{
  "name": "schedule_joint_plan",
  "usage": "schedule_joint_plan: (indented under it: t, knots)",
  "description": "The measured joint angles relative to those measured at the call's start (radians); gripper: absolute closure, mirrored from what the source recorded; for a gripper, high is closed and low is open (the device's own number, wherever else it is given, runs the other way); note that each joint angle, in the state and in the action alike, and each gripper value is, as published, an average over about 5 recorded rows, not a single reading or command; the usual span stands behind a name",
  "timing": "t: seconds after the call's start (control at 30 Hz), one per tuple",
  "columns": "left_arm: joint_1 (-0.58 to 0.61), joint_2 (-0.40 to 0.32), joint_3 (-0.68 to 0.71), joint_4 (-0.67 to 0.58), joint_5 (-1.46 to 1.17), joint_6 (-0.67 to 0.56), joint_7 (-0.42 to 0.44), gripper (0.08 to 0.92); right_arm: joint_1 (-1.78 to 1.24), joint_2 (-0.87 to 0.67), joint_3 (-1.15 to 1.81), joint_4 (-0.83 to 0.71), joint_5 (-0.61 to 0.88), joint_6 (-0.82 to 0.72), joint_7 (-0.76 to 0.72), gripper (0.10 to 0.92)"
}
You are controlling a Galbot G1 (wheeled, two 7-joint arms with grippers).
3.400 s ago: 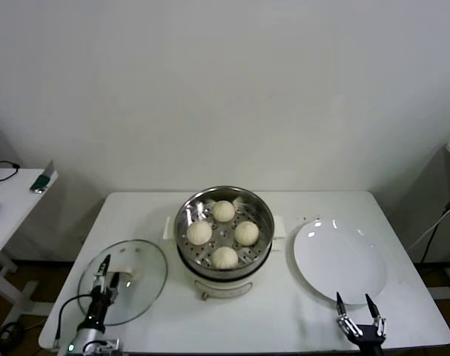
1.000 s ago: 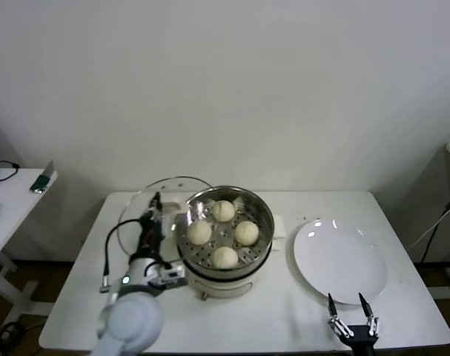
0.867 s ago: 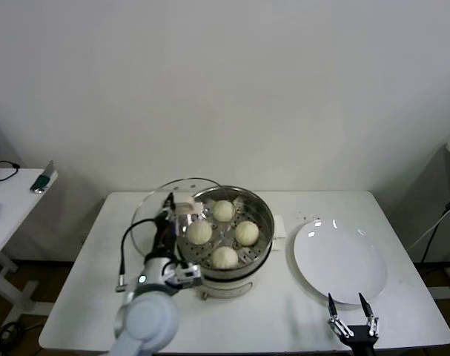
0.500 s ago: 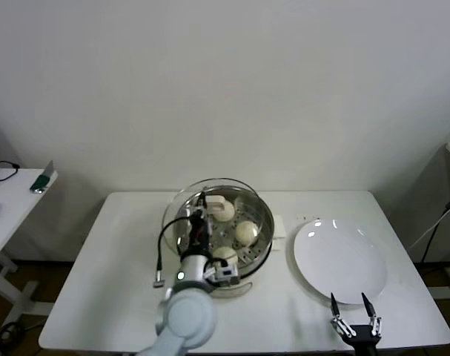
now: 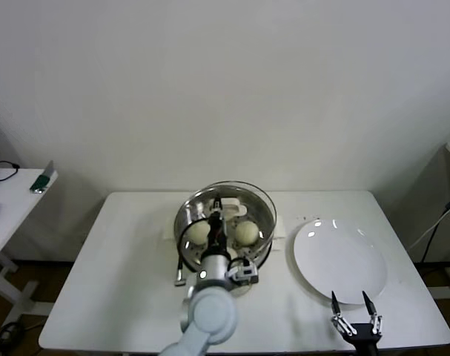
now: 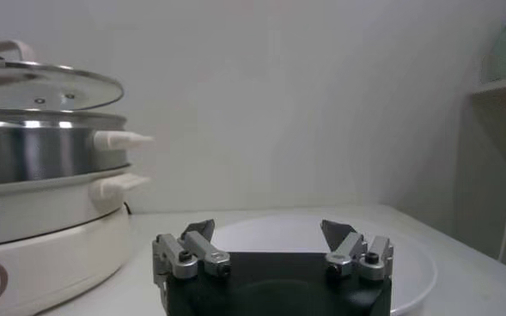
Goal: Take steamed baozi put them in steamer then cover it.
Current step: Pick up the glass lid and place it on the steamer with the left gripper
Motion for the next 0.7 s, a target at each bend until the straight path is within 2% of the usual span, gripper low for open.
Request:
schedule_joint_plan:
  t: [0.7]
  knots:
    - [0.002,0.016,-0.014,0.071,0.033,-0.032,-0.037,0.857,0.000,0.008,0.006,-0.009,0.001,0.014,0.001,0.203]
